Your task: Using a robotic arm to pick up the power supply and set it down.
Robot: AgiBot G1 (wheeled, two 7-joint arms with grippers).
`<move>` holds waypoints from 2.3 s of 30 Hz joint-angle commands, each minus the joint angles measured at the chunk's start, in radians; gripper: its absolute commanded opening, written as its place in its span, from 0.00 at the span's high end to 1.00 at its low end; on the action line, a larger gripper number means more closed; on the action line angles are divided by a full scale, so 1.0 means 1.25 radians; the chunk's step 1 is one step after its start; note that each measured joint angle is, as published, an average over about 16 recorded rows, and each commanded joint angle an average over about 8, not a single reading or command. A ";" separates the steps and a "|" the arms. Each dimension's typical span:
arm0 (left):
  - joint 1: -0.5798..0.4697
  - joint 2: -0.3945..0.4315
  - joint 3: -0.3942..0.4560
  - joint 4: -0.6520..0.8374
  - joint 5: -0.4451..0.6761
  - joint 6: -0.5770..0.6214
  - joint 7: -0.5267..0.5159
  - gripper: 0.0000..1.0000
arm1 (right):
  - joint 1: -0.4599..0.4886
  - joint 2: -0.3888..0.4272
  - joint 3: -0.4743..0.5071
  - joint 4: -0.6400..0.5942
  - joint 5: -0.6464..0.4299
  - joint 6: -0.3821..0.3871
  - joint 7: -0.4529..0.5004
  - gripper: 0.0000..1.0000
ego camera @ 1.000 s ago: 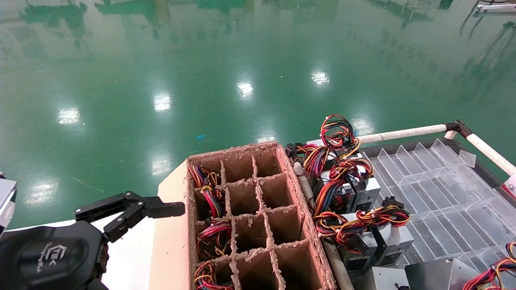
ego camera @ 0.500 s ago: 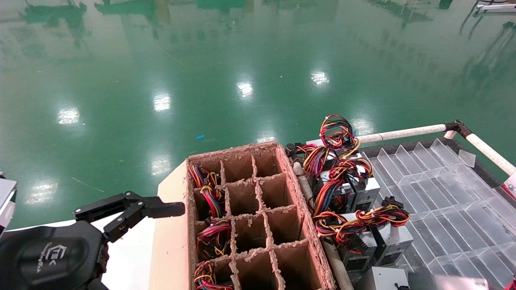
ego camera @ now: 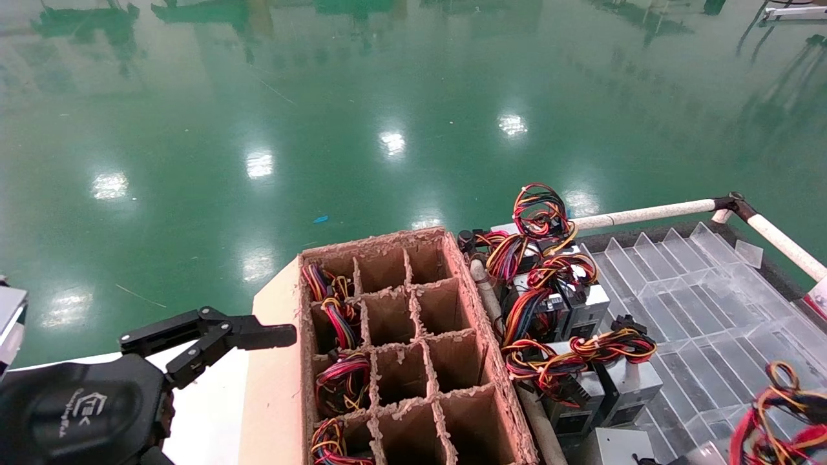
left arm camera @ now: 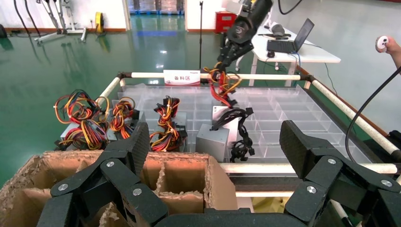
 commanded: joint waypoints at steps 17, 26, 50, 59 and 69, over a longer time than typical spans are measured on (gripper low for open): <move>0.000 0.000 0.000 0.000 0.000 0.000 0.000 0.00 | -0.044 -0.118 -0.064 -0.062 0.075 0.002 -0.028 1.00; 0.000 0.000 0.000 0.000 0.000 0.000 0.000 0.00 | -0.038 -0.144 -0.082 -0.065 0.112 0.003 -0.044 1.00; 0.000 0.000 0.000 0.000 0.000 0.000 0.000 0.00 | -0.065 -0.164 -0.112 -0.093 0.151 0.006 -0.058 0.00; 0.000 0.000 0.000 0.000 0.000 0.000 0.000 0.00 | -0.058 -0.156 -0.110 -0.070 0.165 0.012 -0.047 0.00; 0.000 0.000 0.001 0.001 0.000 0.000 0.000 0.00 | -0.050 -0.116 -0.083 -0.024 0.263 0.004 -0.024 0.00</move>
